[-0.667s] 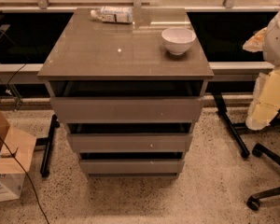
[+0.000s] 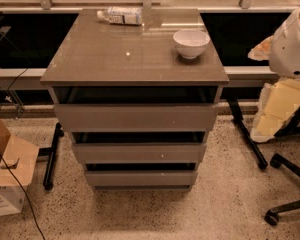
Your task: Open top drawer
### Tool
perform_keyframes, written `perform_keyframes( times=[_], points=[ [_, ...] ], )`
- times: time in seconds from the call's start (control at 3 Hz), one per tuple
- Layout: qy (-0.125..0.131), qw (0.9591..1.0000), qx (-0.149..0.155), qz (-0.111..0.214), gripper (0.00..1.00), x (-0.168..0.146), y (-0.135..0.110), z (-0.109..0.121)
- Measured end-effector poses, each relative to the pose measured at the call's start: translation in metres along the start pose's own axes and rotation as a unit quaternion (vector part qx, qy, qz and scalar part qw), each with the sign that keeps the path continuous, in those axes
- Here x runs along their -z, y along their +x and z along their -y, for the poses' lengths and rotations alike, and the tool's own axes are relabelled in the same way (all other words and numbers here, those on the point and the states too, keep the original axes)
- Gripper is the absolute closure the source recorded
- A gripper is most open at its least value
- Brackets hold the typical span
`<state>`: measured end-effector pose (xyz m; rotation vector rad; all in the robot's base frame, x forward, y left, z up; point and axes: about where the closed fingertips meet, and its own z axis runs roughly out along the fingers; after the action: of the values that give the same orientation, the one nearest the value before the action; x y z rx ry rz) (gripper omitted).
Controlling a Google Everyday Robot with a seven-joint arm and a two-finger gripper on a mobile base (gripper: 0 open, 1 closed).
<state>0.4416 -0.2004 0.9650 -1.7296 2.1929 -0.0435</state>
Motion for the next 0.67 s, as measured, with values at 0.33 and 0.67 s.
perform_keyframes(
  times=[0.33,0.67],
  points=[
    [-0.009,0.9996,0.005,0.028,0.00,-0.020,-0.009,-0.004],
    [-0.022,0.9979,0.007,0.060,0.00,-0.043,-0.013,-0.005]
  ],
)
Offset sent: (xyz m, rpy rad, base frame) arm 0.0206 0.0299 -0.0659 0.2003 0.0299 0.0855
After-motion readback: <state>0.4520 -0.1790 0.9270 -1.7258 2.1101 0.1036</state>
